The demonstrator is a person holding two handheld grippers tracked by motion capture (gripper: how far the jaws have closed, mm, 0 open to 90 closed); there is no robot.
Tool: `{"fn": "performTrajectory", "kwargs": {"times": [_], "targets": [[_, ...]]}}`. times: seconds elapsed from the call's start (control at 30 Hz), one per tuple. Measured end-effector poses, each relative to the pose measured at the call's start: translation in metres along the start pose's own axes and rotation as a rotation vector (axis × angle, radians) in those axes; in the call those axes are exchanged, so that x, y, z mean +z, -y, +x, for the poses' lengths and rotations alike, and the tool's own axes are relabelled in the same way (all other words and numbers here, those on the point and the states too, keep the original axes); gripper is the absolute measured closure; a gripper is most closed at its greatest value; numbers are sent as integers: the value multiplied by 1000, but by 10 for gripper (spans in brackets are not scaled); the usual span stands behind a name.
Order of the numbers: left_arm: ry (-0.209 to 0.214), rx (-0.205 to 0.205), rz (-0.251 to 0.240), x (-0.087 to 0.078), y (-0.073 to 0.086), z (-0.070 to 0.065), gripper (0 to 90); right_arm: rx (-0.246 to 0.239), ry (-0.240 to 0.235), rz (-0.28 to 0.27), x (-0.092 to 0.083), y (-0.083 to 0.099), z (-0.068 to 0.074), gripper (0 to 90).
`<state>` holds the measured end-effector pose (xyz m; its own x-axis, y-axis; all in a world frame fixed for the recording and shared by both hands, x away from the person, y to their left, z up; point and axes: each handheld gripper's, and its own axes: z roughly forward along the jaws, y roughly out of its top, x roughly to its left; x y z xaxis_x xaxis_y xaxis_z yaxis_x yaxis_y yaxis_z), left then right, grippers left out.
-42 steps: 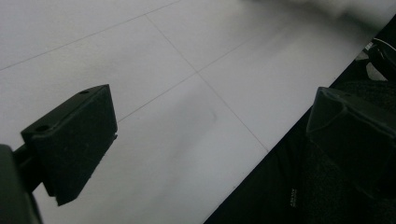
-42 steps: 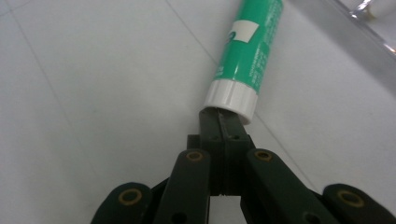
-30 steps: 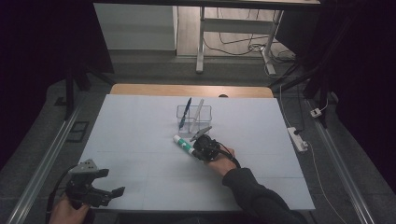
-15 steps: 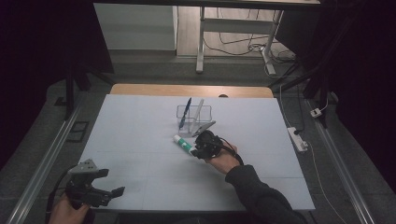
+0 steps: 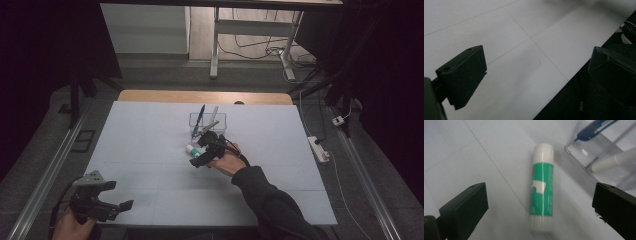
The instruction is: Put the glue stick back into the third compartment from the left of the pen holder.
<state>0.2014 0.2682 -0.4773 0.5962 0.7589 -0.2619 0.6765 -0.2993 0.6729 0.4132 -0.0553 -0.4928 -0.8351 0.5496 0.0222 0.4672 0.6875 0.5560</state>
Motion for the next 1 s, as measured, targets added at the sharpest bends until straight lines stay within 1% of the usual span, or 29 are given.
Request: {"fn": "performTrajectory", "kwargs": {"times": [0.03, 0.07, 0.17, 0.23, 0.33, 0.43, 0.5, 0.53, 0.6, 0.63, 0.7, 0.87, 0.93, 1.0], "targets": [[0, 0, 0, 0, 0, 0, 22, 3, -4, -1, 2, -2, 1, 4], [0, 0, 1, 0, 0, 0, 22, -8, -6, 4, 5, -5, 1, 2], [0, 0, 2, 0, 0, 0, 22, -21, -13, 37, 12, -11, 3, 2], [1, 0, 2, 0, 0, 0, 22, -29, -6, 53, 18, -15, 4, 5], [1, 0, 2, 0, 0, 0, 22, -37, -19, 64, 27, -18, 3, 10], [1, 0, 5, 0, 0, 0, 22, -54, -6, 83, 33, -21, 2, 86], [1, 0, 5, 0, 0, 0, 22, -44, -6, 86, 36, -23, 1, 182], [0, 0, 6, 0, 0, 0, 22, -51, 0, 87, 36, -24, 0, 219], [0, 0, 7, 1, 0, 0, 22, -39, 5, 79, 38, -25, 1, 308], [-1, 0, 8, 1, 0, 0, 23, -54, 8, 82, 38, -26, 0, 345], [-1, 0, 9, 1, 0, 0, 23, -52, 16, 80, 39, -27, 0, 411], [-2, 0, 12, 1, 0, 0, 24, -64, 39, 88, 42, -30, 0, 557], [-4, 1, 15, 1, 0, 0, 25, -64, 39, 94, 44, -30, 0, 606], [-5, 2, 16, 1, 0, 0, 25, -70, 53, 93, 44, -30, 1, 645]]}}
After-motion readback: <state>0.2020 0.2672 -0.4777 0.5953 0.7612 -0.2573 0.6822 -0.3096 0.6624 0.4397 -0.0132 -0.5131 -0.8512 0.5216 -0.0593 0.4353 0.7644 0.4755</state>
